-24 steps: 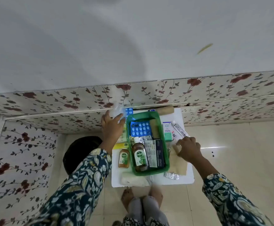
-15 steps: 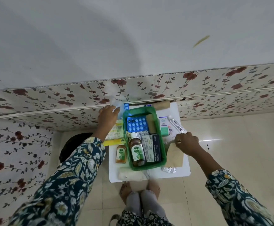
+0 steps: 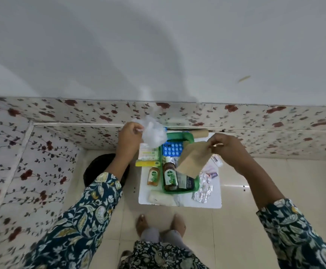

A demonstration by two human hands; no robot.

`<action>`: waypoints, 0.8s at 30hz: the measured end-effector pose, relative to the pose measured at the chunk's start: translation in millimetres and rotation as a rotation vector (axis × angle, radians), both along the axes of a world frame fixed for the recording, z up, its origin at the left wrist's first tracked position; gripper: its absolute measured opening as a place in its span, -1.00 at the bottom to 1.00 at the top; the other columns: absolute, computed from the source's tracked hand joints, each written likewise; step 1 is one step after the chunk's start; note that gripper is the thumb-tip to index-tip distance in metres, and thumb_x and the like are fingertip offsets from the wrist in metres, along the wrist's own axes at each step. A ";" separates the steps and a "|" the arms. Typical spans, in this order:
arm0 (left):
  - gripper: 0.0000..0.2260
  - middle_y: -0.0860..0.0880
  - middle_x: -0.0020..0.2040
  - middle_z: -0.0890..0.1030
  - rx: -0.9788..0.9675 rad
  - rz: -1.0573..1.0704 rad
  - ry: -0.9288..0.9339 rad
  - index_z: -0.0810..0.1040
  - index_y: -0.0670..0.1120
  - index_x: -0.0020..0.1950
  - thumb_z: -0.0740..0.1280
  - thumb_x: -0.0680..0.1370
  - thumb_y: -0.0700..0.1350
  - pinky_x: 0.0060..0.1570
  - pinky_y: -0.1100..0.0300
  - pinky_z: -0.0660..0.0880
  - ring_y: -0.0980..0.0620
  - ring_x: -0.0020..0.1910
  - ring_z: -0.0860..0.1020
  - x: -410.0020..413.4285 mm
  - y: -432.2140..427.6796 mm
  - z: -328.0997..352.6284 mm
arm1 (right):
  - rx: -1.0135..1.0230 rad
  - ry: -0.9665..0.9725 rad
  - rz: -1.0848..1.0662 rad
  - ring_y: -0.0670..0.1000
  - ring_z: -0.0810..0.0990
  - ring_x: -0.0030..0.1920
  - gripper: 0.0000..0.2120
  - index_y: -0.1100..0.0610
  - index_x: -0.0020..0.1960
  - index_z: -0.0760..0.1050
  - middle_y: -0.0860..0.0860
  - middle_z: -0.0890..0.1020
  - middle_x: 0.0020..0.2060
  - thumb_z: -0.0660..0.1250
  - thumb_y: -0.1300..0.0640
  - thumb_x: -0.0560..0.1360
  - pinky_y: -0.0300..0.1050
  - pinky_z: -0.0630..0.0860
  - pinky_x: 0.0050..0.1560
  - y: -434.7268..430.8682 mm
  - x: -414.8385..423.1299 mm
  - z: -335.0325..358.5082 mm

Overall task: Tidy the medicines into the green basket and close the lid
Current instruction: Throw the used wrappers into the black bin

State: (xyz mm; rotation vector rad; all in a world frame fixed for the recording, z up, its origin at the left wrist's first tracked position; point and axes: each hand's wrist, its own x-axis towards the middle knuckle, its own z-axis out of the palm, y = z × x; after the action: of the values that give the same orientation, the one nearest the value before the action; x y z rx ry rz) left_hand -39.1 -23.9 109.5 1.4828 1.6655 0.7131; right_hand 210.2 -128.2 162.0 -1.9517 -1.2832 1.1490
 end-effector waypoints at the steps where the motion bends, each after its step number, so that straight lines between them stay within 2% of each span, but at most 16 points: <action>1: -0.86 -0.09 -0.12 0.58 -0.052 0.049 -0.079 0.56 -0.16 -0.11 0.25 0.52 -0.35 -0.08 0.11 0.48 -0.01 -0.09 0.51 -10.6 -1.0 1.4 | 0.014 0.096 0.005 -0.20 0.50 -0.36 -0.81 0.21 -0.20 0.52 0.04 0.53 -0.32 0.29 0.48 0.39 -0.47 0.38 -0.37 8.0 -15.4 5.5; 4: -0.75 0.00 -0.21 0.55 -0.215 0.125 -0.324 0.51 -0.03 -0.23 0.28 0.52 -0.36 -0.10 0.07 0.57 -0.06 -0.17 0.55 -39.5 -5.5 4.2 | 0.021 0.331 0.017 -0.32 0.49 -0.48 -0.71 0.14 -0.29 0.45 -0.01 0.53 -0.39 0.29 0.51 0.40 -0.53 0.42 -0.37 33.1 -59.6 -1.5; 7: -0.79 -0.08 -0.20 0.53 -0.329 0.134 -0.569 0.50 -0.11 -0.20 0.26 0.52 -0.40 -0.27 0.27 0.60 -0.01 -0.23 0.54 -69.6 -11.2 7.1 | -0.005 0.488 -0.003 -0.29 0.55 -0.44 -0.69 0.12 -0.29 0.45 -0.14 0.62 -0.52 0.26 0.52 0.41 -0.43 0.49 -0.28 55.4 -102.3 -22.9; 9: -0.81 -0.10 -0.20 0.54 -0.403 0.108 -0.637 0.52 -0.14 -0.17 0.25 0.52 -0.39 -0.28 0.29 0.58 0.02 -0.26 0.55 -91.6 -11.8 6.7 | -0.034 0.589 -0.023 -0.23 0.57 -0.41 -0.69 0.13 -0.29 0.45 -0.13 0.63 -0.51 0.24 0.52 0.41 -0.39 0.52 -0.27 66.7 -131.4 -30.7; 10: -0.82 -0.10 -0.21 0.54 -0.432 0.089 -0.651 0.53 -0.14 -0.16 0.25 0.53 -0.38 -0.28 0.29 0.57 0.06 -0.30 0.57 -104.4 -11.1 4.5 | -0.058 0.640 -0.030 -0.19 0.58 -0.38 -0.68 0.14 -0.30 0.45 -0.11 0.64 -0.46 0.23 0.52 0.42 -0.37 0.52 -0.28 71.9 -147.7 -33.7; 13: -0.80 -0.07 -0.24 0.58 -0.482 0.048 -0.676 0.55 -0.13 -0.16 0.25 0.52 -0.39 -0.31 0.34 0.55 0.13 -0.36 0.59 -135.4 -8.5 -5.4 | -0.151 0.745 -0.040 -0.05 0.53 -0.18 -0.70 0.16 -0.31 0.43 -0.03 0.55 -0.12 0.21 0.52 0.43 -0.22 0.51 -0.22 84.6 -191.7 -44.6; 14: -0.79 -0.04 -0.25 0.61 -0.491 0.041 -0.670 0.56 -0.12 -0.16 0.25 0.52 -0.39 -0.31 0.35 0.54 0.14 -0.35 0.60 -145.2 -6.4 -8.3 | -0.176 0.745 -0.027 -0.02 0.52 -0.18 -0.70 0.16 -0.32 0.43 -0.01 0.52 -0.08 0.21 0.52 0.43 -0.15 0.48 -0.20 89.3 -205.5 -49.3; 16: -0.76 0.02 -0.30 0.65 -0.499 0.019 -0.662 0.57 -0.11 -0.18 0.23 0.52 -0.41 -0.29 0.36 0.51 0.18 -0.35 0.61 -163.9 -1.2 -12.4 | -0.223 0.703 0.023 -0.02 0.54 -0.27 -0.69 0.14 -0.33 0.43 0.01 0.54 -0.18 0.23 0.49 0.44 -0.11 0.48 -0.26 100.7 -231.7 -60.9; 18: -0.73 0.00 -0.27 0.62 -0.509 -0.002 -0.658 0.57 -0.11 -0.17 0.19 0.53 -0.42 -0.22 0.33 0.48 0.15 -0.30 0.59 -180.9 4.2 -16.0 | -0.251 0.653 0.073 -0.10 0.54 -0.38 -0.70 0.12 -0.32 0.44 -0.02 0.56 -0.37 0.24 0.47 0.45 -0.25 0.51 -0.39 112.0 -254.7 -70.4; 20: -0.74 -0.04 -0.21 0.58 -0.526 -0.010 -0.635 0.56 -0.10 -0.14 0.19 0.54 -0.40 -0.17 0.27 0.46 0.08 -0.23 0.55 -196.7 8.8 -19.8 | -0.236 0.613 0.099 -0.15 0.53 -0.39 -0.70 0.12 -0.31 0.45 -0.06 0.58 -0.45 0.26 0.48 0.43 -0.35 0.50 -0.38 121.7 -274.1 -78.1; 22: -0.81 -0.04 -0.17 0.58 -0.526 0.048 -0.596 0.56 -0.11 -0.09 0.21 0.56 -0.33 -0.17 0.24 0.47 0.06 -0.20 0.54 -219.1 14.1 -28.8 | -0.209 0.532 0.113 -0.20 0.53 -0.40 -0.69 0.11 -0.33 0.47 -0.07 0.57 -0.44 0.28 0.48 0.42 -0.40 0.47 -0.35 132.8 -297.4 -90.0; 24: -0.85 -0.06 -0.11 0.57 -0.491 0.217 -0.512 0.57 -0.18 0.02 0.21 0.57 -0.29 -0.16 0.27 0.44 0.06 -0.15 0.53 -242.7 17.5 -41.4 | -0.207 0.449 0.091 -0.17 0.53 -0.38 -0.67 0.09 -0.35 0.49 -0.09 0.58 -0.46 0.28 0.47 0.43 -0.39 0.46 -0.32 143.5 -315.0 -109.1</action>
State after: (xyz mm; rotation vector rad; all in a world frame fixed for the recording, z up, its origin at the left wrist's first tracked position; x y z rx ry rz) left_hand -281.8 -6.4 68.1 0.7085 1.4668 0.6658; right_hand -104.8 15.3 52.9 -1.6477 -1.0508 1.7069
